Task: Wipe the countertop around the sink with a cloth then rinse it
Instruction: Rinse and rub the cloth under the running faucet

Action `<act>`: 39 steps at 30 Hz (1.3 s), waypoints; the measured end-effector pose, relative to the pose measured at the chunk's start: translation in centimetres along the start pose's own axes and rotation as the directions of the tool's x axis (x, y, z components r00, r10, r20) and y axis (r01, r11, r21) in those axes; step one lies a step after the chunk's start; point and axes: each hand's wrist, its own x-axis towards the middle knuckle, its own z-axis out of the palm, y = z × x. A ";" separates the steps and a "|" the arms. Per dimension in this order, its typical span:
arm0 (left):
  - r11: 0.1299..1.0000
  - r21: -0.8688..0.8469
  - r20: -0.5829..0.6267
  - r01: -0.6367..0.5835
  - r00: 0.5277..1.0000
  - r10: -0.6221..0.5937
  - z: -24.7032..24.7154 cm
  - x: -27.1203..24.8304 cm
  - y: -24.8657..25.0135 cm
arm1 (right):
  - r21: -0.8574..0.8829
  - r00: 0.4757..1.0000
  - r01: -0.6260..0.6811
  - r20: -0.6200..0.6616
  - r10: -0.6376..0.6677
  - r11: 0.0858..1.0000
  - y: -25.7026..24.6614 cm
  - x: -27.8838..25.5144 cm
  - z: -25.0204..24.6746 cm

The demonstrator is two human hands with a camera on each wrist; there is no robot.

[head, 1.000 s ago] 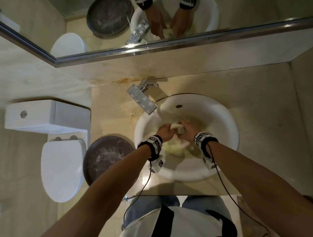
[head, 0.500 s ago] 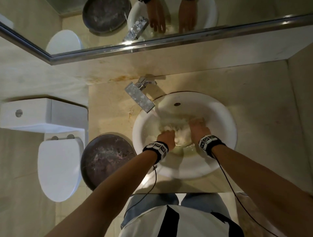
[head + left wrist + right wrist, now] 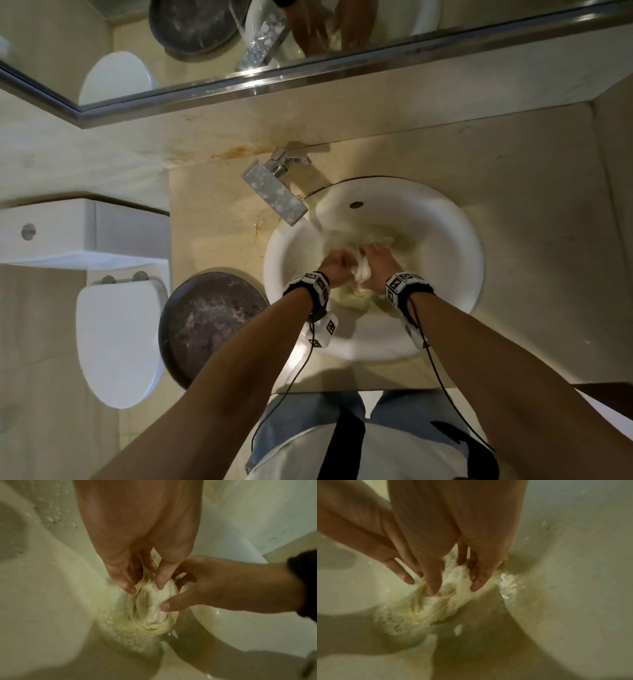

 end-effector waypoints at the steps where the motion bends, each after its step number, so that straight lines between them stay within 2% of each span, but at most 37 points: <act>1: 0.998 -0.045 -0.007 0.033 0.999 -0.033 0.3 1.0 -0.6 | -0.013 1.000 -0.019 0.007 0.019 1.000 -0.1 0.3 -0.1; 3: 0.989 -0.104 0.002 0.102 0.995 -0.103 -0.2 -0.6 0.9 | 0.000 0.997 -0.071 0.042 0.071 0.997 -0.5 0.7 -0.3; 6: 0.980 -0.144 0.024 0.139 0.990 -0.137 -0.8 -1.5 1.8 | 0.081 0.992 -0.112 0.070 0.106 0.990 -0.5 0.8 -0.2; 9: 0.971 -0.060 0.034 0.229 0.973 -0.228 -1.7 -2.1 1.8 | 0.059 0.991 -0.110 0.085 0.104 0.992 0.4 0.5 -0.5; 11: 0.976 -0.050 -0.031 0.210 0.977 -0.212 -2.3 -2.3 1.6 | 0.015 0.990 -0.099 0.098 0.097 0.995 0.8 0.0 -1.3; 14: 0.989 -0.035 -0.160 0.141 0.976 -0.145 -3.3 -2.9 2.2 | -0.050 0.990 -0.140 -0.029 0.138 0.989 0.7 -0.5 -3.4; 16: 0.991 0.082 -0.204 0.102 0.975 -0.083 -3.0 -3.6 3.2 | -0.152 0.972 -0.183 -0.175 0.155 0.971 0.4 -0.7 -4.4; 17: 0.975 0.201 -0.206 0.098 0.977 -0.056 -2.6 -3.8 3.6 | -0.193 0.962 -0.191 -0.234 0.144 0.963 0.2 -0.8 -4.7; 19: 0.893 0.440 -0.223 0.096 0.975 0.005 -1.4 -4.3 4.1 | -0.247 0.956 -0.134 -0.286 0.060 0.960 -0.1 -0.8 -4.2; 21: 0.845 0.535 -0.231 0.027 0.966 0.116 -0.3 -4.0 3.9 | -0.280 0.967 -0.045 -0.254 -0.029 0.959 -0.2 -0.6 -3.0; 23: 0.844 0.529 -0.170 -0.086 0.964 0.205 0.4 -3.6 3.6 | -0.313 0.977 -0.032 -0.209 -0.036 0.949 -0.1 -0.4 -1.2; 25: 0.837 0.526 -0.112 -0.151 0.963 0.244 0.6 -2.9 3.0 | -0.356 0.985 -0.047 -0.171 -0.016 0.933 -0.3 -0.4 0.3; 30: 0.855 0.494 -0.040 -0.159 0.978 0.205 0.0 -1.7 1.9 | -0.474 0.997 -0.071 -0.055 0.052 0.878 -1.6 -0.2 1.2; 36: 0.867 0.485 0.052 -0.114 0.993 0.102 -1.3 -1.8 1.9 | -0.365 0.999 -0.019 0.024 0.030 0.931 -1.3 -0.5 -1.0; 39: 0.861 0.497 0.110 -0.107 0.992 0.060 -2.6 -2.5 2.9 | -0.219 0.992 0.008 0.123 0.019 0.976 -1.0 -0.3 -2.5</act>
